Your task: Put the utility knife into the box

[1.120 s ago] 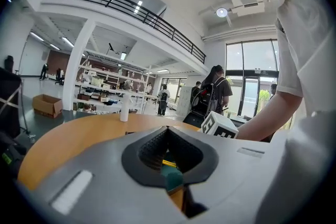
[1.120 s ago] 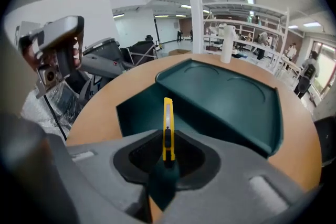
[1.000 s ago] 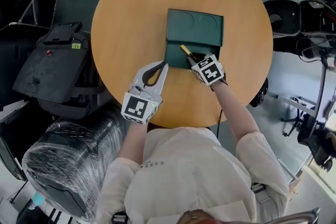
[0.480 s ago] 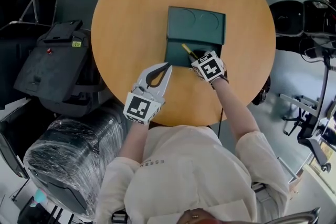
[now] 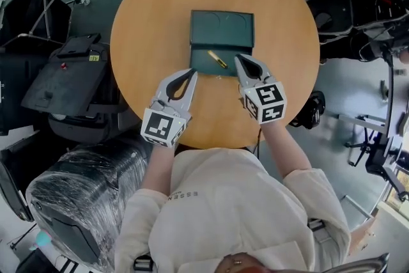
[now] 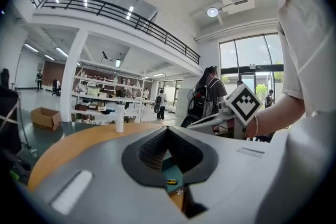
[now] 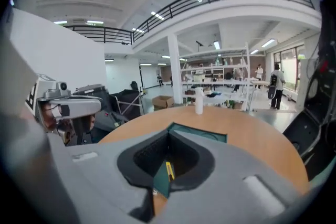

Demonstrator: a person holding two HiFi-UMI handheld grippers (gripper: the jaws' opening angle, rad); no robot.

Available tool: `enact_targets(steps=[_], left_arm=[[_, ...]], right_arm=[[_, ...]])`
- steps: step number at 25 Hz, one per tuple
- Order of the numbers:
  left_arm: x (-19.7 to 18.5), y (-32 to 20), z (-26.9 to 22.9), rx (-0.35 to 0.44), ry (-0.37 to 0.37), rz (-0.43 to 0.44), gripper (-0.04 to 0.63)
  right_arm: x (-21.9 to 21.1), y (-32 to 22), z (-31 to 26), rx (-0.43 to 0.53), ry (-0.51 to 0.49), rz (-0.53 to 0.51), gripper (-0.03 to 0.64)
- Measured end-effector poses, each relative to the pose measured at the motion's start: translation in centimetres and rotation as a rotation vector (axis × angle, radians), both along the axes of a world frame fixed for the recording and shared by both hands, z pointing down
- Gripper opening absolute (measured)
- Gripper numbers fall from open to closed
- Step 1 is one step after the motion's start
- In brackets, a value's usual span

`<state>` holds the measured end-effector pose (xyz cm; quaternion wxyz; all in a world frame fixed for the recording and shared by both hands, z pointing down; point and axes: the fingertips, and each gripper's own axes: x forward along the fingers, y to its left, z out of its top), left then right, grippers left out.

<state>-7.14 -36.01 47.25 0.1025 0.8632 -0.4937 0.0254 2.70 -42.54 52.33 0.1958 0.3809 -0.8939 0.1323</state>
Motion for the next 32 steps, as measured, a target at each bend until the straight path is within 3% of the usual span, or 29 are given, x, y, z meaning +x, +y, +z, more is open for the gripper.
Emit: enact_targets(steps=[4,12,22,32], left_arm=[[0.9,1.6,-3.1,0.063,-0.009,-0.019,0.015],[4.4,7.5,-6.3,0.166,-0.044,-0.004,0.015],[2.7,13.0,-6.4,0.168,-0.035,-0.017,0.015],[0.2,24.8,-5.7,0.138,-0.015,0.054,0.015]], right_arm=[[2.2,2.8,-3.5,0.081,-0.056,0.029,-0.008],[3.6,10.0,-8.1,0.235,-0.078,-0.075,-0.008],[4.9,16.0,-7.0,0.189,-0.071,-0.023,-0.008],[3.1,27.2,-6.1,0.173,-0.051,0.058,-0.008]])
